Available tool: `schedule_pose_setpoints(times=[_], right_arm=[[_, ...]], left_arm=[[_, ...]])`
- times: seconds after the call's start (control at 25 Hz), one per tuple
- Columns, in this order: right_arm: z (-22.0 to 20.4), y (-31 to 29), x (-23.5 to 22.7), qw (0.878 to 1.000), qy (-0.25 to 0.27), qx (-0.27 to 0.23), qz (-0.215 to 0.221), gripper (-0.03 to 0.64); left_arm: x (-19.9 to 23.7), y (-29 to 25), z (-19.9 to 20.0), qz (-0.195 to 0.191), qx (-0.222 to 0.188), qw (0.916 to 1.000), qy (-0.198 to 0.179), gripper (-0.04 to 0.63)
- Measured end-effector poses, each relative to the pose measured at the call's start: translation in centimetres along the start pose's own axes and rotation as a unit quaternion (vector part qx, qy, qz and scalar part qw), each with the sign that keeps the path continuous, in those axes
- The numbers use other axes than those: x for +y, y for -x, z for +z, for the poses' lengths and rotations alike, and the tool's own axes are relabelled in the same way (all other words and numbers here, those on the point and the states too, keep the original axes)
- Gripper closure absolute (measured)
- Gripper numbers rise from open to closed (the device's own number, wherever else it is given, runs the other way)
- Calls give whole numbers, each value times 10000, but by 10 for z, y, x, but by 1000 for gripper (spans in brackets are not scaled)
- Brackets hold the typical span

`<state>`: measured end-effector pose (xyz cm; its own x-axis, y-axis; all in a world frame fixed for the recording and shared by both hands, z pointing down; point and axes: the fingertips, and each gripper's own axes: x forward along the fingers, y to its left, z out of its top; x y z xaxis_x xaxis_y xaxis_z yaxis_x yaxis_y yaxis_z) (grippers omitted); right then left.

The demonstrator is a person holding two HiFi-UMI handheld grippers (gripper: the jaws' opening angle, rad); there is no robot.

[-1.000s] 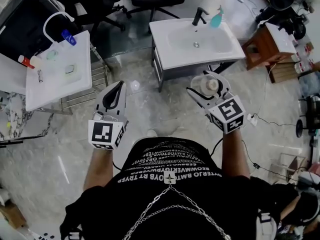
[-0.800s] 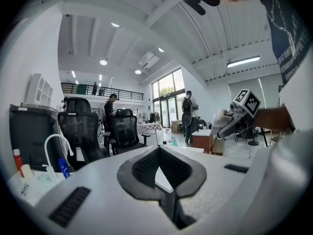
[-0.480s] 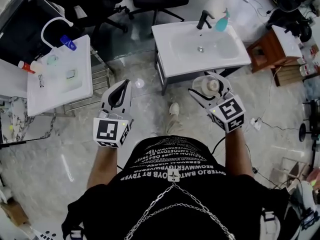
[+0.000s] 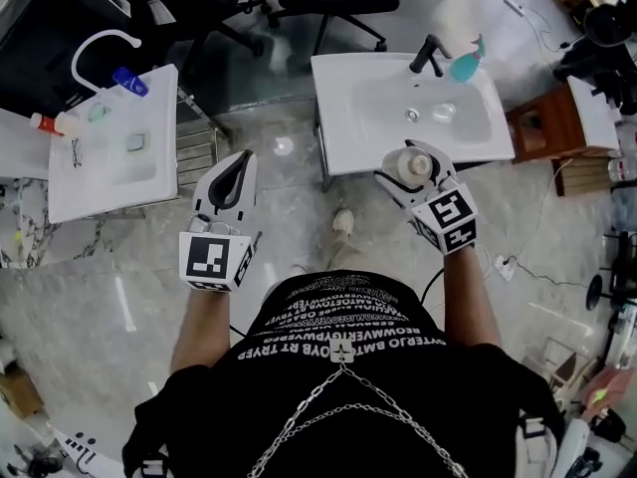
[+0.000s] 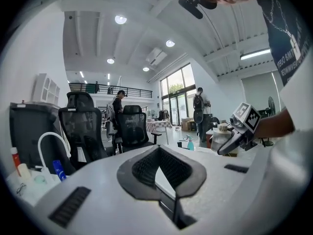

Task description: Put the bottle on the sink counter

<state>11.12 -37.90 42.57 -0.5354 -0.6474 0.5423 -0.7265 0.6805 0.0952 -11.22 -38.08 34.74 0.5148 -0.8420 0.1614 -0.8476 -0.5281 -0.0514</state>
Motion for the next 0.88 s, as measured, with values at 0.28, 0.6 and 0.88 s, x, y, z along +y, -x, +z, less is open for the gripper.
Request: schedule_pose_setpoints(times=[0.28,0.6,0.88], right_arm=[[-46,-66,-32,9992,-96,308,216,282],[-107,-138,-34,9964,-19,612,594,282],[-151,-198,-26,9950,-5,673,737,282]], left_arm=[[6,-48,-48,120,468,9987,155,589],[1,-99,-100,129,875,9957,258,589],[-13,-130,-138,40,1036,9946,-29,589]])
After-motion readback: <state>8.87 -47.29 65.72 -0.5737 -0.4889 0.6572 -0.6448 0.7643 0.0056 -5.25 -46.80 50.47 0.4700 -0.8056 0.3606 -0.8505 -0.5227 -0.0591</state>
